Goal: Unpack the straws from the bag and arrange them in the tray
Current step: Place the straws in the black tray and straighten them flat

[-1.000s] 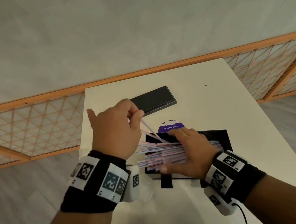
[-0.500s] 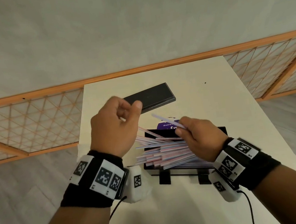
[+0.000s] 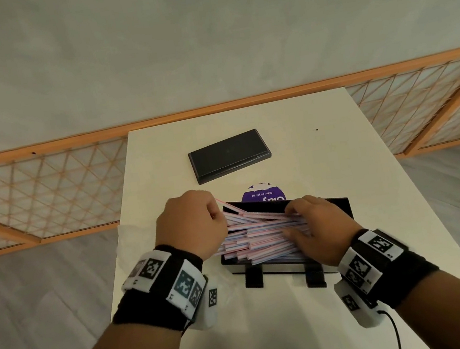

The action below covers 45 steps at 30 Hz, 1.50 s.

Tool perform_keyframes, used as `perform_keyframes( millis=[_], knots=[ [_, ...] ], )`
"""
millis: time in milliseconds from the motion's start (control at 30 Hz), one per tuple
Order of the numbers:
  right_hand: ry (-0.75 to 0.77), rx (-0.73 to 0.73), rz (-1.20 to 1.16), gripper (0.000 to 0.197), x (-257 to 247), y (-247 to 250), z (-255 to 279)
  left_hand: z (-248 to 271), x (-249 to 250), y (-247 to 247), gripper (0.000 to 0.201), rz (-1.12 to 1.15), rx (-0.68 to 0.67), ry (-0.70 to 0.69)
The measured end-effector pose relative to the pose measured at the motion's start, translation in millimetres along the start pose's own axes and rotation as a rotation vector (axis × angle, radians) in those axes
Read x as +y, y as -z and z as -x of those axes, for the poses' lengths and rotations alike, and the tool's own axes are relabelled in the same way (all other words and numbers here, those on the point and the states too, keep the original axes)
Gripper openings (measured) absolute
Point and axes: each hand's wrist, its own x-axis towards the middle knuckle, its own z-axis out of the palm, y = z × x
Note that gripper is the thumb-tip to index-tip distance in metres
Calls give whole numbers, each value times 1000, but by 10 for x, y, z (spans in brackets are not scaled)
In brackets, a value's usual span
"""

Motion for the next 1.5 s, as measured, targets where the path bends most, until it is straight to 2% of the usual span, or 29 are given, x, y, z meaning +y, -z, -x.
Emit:
perform_keyframes(
  millis=[100,233,333,467,567,667,700,767,833,900,933,967,1033,1067,1233,1367,1500],
  knots=[
    [42,35,-60,47,-76,78,16,23,142,293,13,64,116,-78],
    [151,146,-179,44,-309,242,6,65,378,729,13,205,254,-164],
    [234,211,-291,33,-496,353,-47,110,531,905,13,288,294,-246],
    [307,207,-332,11,-584,428,-89,95,602,885,14,416,275,-295],
    [257,165,-263,20,-477,420,-87,-7,466,731,20,512,302,-221],
    [167,40,-136,11,-328,333,-29,-149,185,484,23,622,394,4],
    [133,1,-77,15,-272,287,-2,-185,91,389,21,652,396,95],
    [67,-78,26,55,-147,199,46,-223,-60,177,27,675,330,245],
    [23,-126,76,90,-53,128,71,-248,-155,-36,43,719,194,353],
    [7,-163,132,113,15,50,71,-252,-168,-200,58,844,48,438],
    [0,-177,159,119,26,13,67,-251,-163,-265,54,929,-17,476],
    [-7,-185,174,122,28,-27,55,-240,-152,-319,41,1007,-63,494],
    [-18,-183,197,122,18,-109,22,-215,-127,-389,19,950,-51,434],
    [-24,-183,211,119,-2,-132,7,-206,-119,-421,17,875,-24,391],
    [-23,-184,190,112,-70,-218,-66,-84,-66,-522,28,662,-34,247],
    [-4,-211,176,108,-130,-289,-111,-45,-149,-569,33,402,-26,207],
    [1,-231,210,109,-224,-282,-139,10,-194,-629,42,424,-12,190]
  ],
)
